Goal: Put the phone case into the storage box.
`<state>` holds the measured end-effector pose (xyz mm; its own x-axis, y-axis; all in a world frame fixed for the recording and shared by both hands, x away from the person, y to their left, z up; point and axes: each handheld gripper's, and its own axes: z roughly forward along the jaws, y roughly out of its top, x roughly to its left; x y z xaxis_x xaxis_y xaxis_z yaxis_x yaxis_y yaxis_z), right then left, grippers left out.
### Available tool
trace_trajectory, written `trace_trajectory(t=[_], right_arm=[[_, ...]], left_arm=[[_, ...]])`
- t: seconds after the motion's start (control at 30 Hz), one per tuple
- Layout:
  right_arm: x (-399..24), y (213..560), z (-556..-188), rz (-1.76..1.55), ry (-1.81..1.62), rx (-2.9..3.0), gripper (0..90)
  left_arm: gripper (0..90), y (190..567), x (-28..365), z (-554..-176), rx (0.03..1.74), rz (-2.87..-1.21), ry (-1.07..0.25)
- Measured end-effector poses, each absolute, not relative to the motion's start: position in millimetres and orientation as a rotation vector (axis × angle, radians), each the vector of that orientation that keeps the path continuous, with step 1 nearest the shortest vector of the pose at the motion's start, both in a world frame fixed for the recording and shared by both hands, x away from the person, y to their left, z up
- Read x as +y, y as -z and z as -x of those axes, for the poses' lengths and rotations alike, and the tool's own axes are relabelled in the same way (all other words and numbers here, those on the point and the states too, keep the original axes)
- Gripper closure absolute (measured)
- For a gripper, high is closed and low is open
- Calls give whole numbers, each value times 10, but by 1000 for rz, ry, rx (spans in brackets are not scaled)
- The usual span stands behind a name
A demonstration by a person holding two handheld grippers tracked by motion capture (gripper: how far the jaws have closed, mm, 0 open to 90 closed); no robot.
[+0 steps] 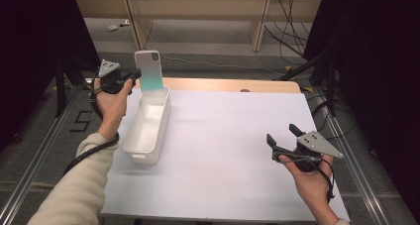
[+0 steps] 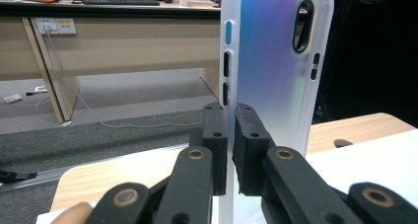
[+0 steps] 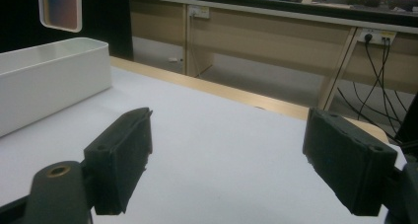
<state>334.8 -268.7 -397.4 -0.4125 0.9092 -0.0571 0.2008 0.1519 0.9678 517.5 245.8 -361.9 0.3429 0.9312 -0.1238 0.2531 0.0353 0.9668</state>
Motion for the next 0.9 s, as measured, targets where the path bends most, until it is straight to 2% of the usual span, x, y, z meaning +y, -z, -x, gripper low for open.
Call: trace_trajectory(t=[0.9], right_arm=[[-2685,3979,-3352,-1075,-1312,1746,200]], left_arm=[[847,3820,2453,-5372,1187,-1519,-717]])
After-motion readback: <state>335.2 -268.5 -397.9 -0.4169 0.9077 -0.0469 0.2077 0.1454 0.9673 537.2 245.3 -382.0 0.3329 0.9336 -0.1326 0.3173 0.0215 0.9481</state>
